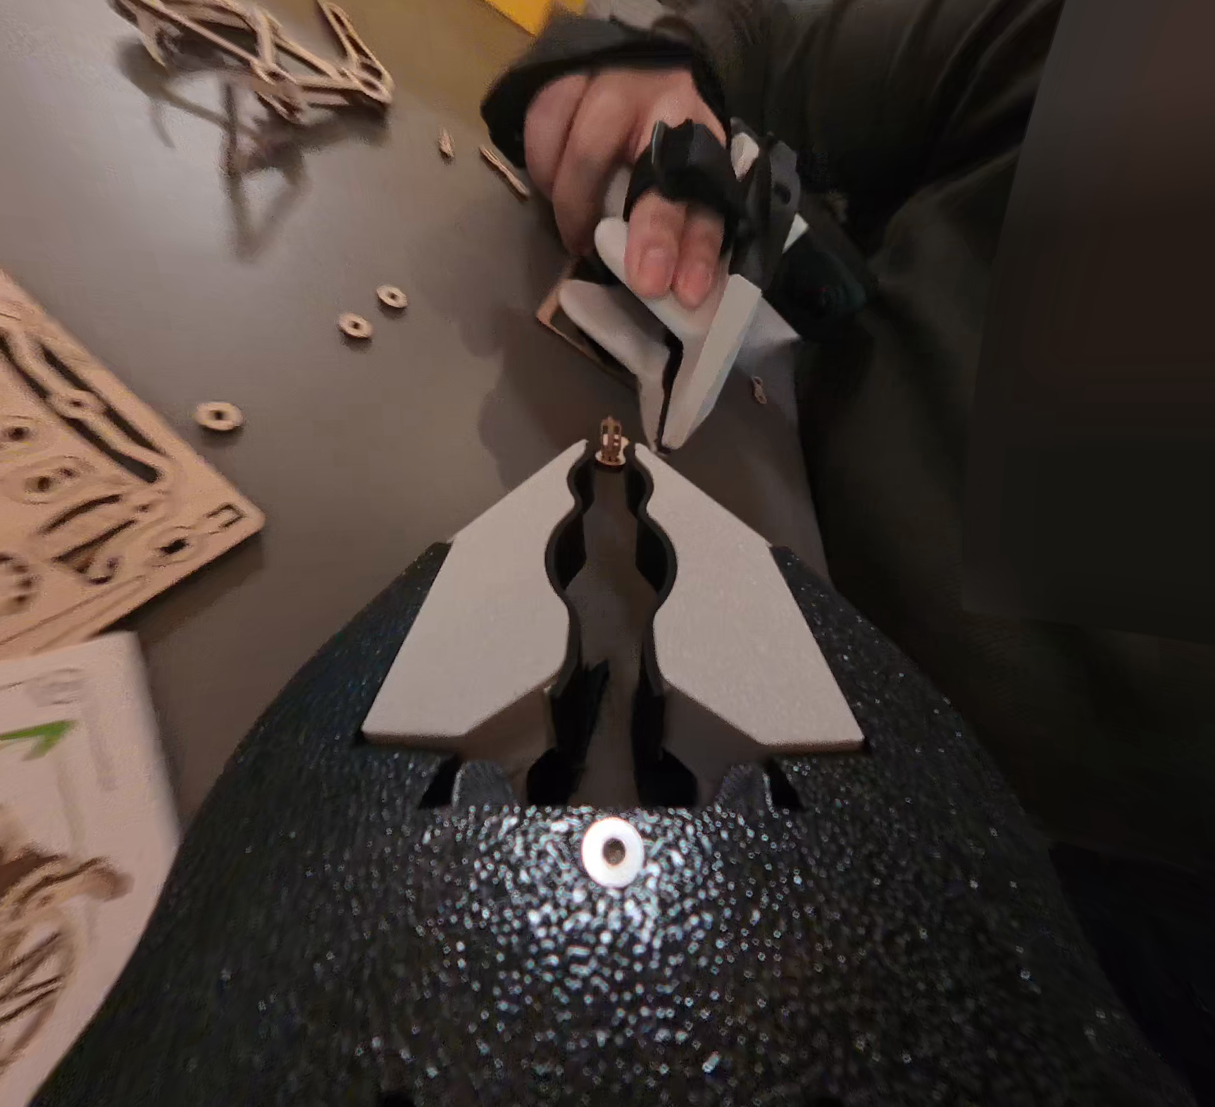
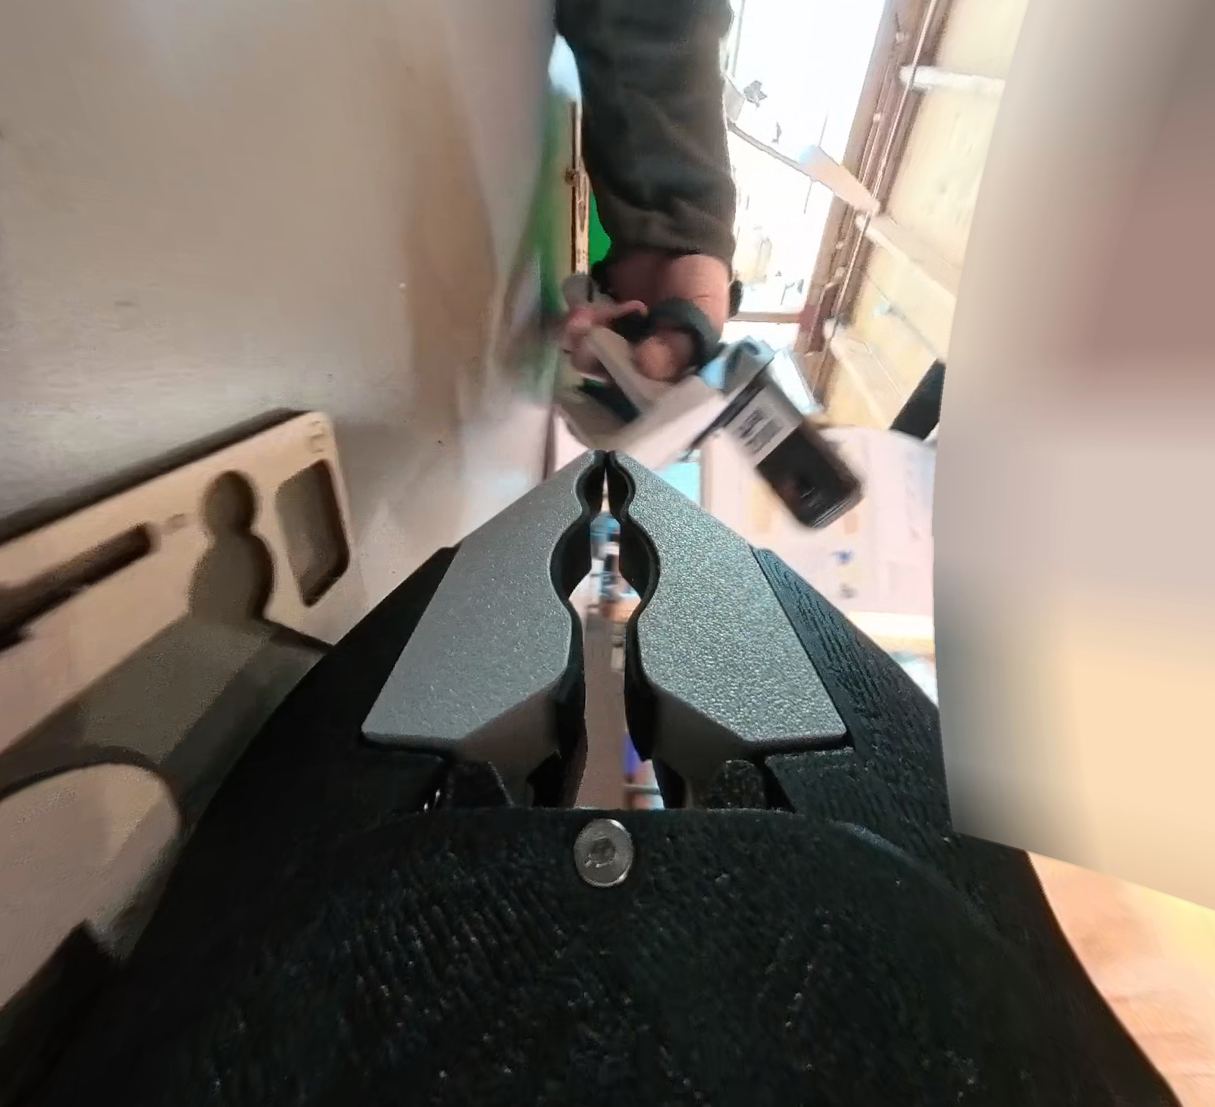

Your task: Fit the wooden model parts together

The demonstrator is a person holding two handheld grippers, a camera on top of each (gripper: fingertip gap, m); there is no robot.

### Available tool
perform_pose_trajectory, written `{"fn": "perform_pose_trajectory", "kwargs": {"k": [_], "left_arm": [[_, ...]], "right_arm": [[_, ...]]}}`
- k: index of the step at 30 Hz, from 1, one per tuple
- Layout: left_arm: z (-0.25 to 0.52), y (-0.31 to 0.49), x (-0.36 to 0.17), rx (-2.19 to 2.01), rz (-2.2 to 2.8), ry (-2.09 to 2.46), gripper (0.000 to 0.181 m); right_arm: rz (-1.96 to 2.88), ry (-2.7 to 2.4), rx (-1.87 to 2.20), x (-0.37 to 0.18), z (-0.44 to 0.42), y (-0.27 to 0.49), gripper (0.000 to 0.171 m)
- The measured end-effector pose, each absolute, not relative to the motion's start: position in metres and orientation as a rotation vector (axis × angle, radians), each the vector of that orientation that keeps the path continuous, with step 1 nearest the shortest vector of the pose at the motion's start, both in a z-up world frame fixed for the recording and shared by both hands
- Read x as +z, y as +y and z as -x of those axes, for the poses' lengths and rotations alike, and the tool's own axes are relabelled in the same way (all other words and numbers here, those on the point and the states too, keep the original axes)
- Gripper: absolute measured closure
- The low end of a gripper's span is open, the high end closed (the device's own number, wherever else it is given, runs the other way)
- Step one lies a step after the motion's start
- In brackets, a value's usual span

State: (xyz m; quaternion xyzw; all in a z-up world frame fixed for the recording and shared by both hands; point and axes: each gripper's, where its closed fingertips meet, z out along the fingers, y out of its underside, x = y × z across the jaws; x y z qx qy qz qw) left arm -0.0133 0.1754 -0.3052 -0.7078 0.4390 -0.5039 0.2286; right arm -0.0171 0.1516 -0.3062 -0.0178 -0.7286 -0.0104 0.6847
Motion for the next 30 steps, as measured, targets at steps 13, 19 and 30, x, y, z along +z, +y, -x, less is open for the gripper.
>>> {"fn": "perform_pose_trajectory", "kwargs": {"k": [13,19,30], "left_arm": [[0.028,0.172,-0.331,-0.958,2.075,1.418,0.126],[0.047,0.162,-0.32,-0.861,2.112,1.357,0.096],[0.222,0.118,-0.265,-0.04,2.308,0.765,0.11]], "right_arm": [[0.243,-1.645,0.092,-0.305,0.022,0.173,0.171],[0.232,-1.642,0.077,-0.305,0.021,0.173,0.171],[0.144,-1.649,-0.024,-0.308,0.022,0.168,0.171]]}}
